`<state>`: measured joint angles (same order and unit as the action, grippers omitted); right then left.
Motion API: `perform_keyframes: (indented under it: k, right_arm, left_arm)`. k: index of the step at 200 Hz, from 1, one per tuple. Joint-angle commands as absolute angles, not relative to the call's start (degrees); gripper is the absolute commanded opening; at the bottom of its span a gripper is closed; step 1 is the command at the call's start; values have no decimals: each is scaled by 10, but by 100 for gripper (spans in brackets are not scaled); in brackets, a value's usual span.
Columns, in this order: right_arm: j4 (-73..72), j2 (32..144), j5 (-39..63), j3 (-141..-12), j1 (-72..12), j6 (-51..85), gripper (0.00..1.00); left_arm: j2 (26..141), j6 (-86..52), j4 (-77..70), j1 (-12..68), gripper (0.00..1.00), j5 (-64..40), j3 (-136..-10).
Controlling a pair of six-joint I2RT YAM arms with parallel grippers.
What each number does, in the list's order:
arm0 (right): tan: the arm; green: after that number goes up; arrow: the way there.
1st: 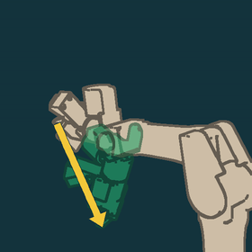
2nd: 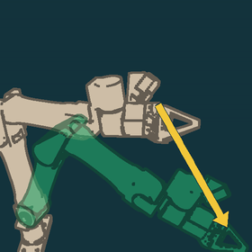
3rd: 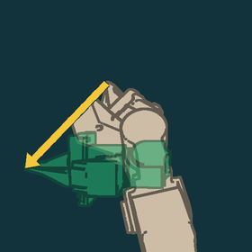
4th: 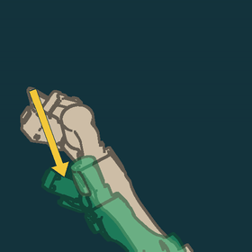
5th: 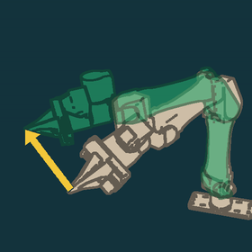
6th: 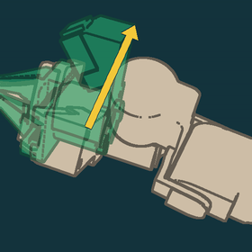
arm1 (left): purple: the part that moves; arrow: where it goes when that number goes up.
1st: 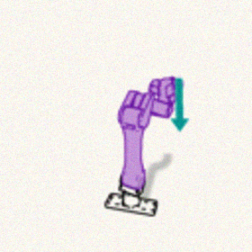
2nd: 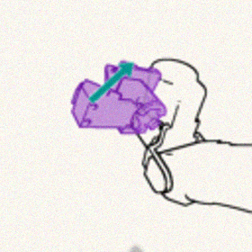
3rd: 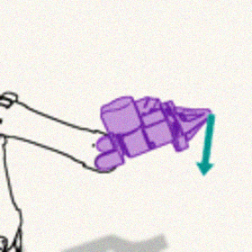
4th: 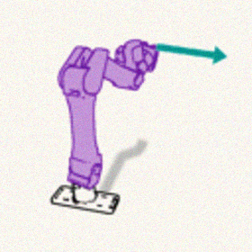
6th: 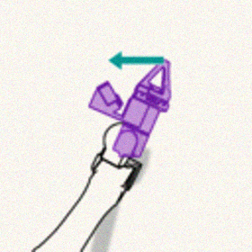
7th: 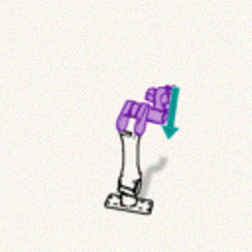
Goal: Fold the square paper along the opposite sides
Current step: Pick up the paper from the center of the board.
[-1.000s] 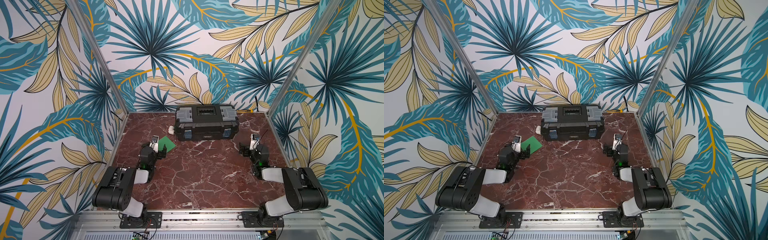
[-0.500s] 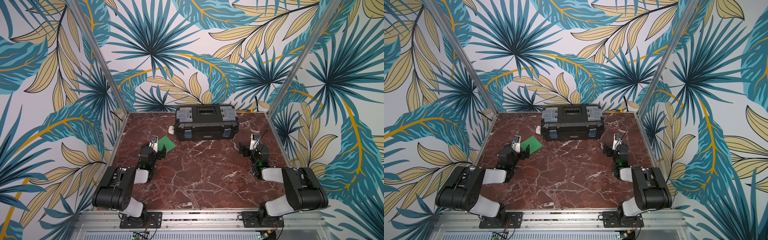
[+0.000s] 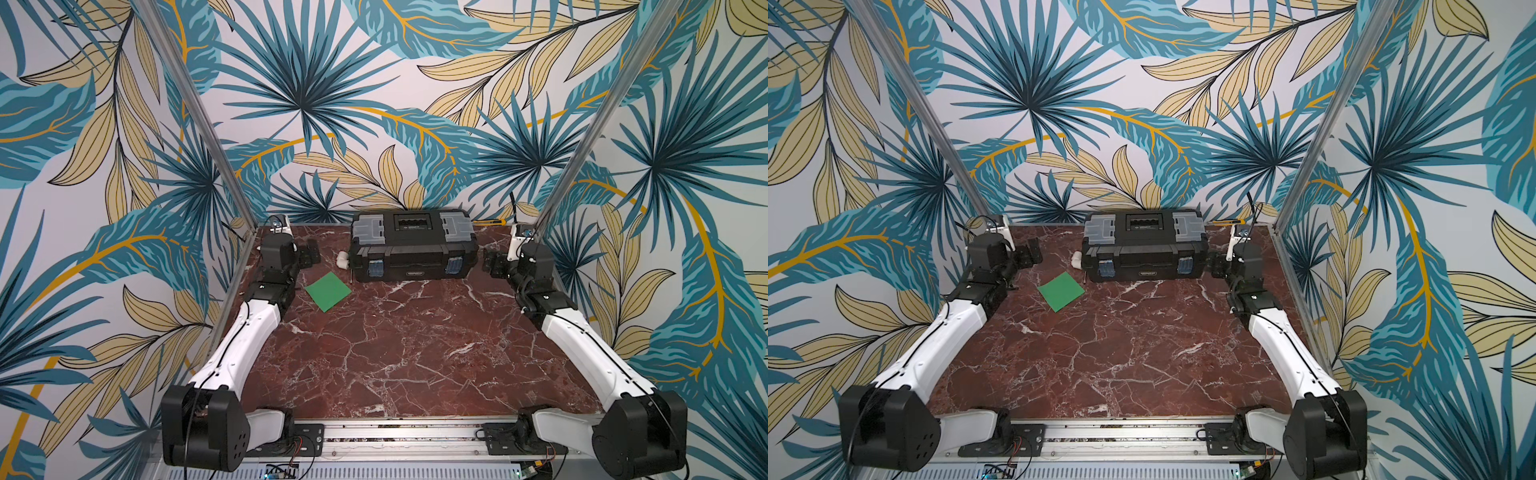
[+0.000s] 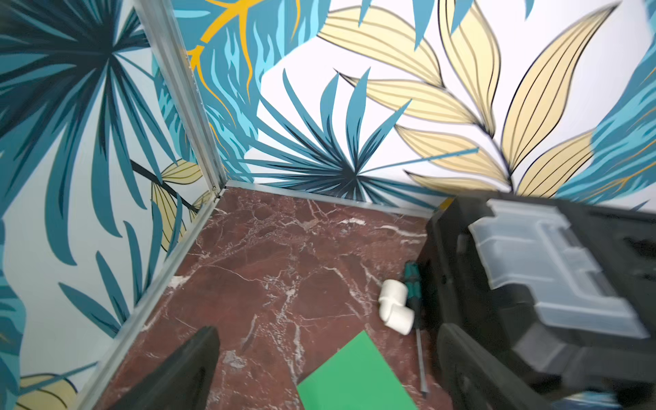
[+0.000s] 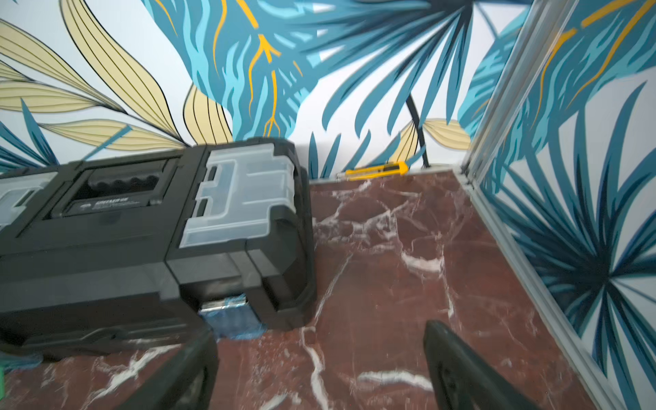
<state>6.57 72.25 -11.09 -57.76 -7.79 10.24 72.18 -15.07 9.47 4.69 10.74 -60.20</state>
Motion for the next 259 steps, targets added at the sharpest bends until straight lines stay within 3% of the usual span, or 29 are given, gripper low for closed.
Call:
perform_keyframes:
  k: [1, 63, 106, 191, 259]
  right_arm:
    - [345, 783, -158, -615, -105, 154, 92]
    - [358, 865, -81, -622, -127, 152, 81]
    - [338, 885, -67, -615, -133, 144, 76]
    - [325, 915, -64, -619, -134, 143, 70]
    - [324, 923, -71, -622, -134, 141, 65]
  left_arm:
    - [746, -299, 292, 49, 100, 51, -588]
    - [839, -459, 219, 50, 99, 1, -540]
    - [908, -499, 202, 48, 87, 40, -547]
    - [1002, -494, 183, 39, 81, 55, -574]
    - [1052, -473, 176, 34, 65, 57, -621]
